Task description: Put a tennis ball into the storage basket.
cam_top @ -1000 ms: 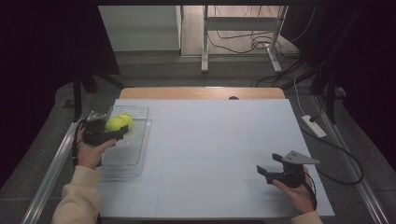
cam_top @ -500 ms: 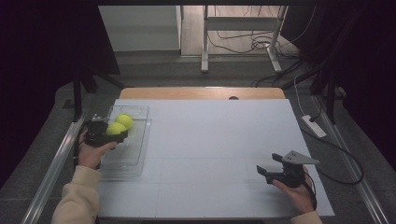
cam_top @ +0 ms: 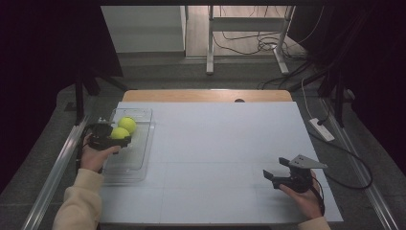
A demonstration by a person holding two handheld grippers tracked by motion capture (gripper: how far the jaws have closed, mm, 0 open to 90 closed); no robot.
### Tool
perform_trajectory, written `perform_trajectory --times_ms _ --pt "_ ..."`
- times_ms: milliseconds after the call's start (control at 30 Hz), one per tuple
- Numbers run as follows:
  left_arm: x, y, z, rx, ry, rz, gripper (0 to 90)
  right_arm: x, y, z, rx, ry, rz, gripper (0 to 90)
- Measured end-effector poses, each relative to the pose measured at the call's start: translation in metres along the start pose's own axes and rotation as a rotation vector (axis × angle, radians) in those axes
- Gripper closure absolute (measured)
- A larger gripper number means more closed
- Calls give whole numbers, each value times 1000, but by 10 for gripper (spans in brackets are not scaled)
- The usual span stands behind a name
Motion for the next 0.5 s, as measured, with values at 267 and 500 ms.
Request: perform_trajectory --times_ms 267,500 --pt "-5 -3 0 -4 -26 -20 196 0 0 0 -1 -1 0 150" --pt "-16 -8 -5 -2 -14 -61 173 0 0 0 -1 -1 1 149"
Point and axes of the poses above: each handheld gripper's, and its own axes: x roughly forward along the jaws, y roughly out of its underside, z roughly to its left, the point moved 2 cm from there along x, roughly forward along the jaws, and after that the axes turned 15 degrees about -y, right-handed, at the moved point
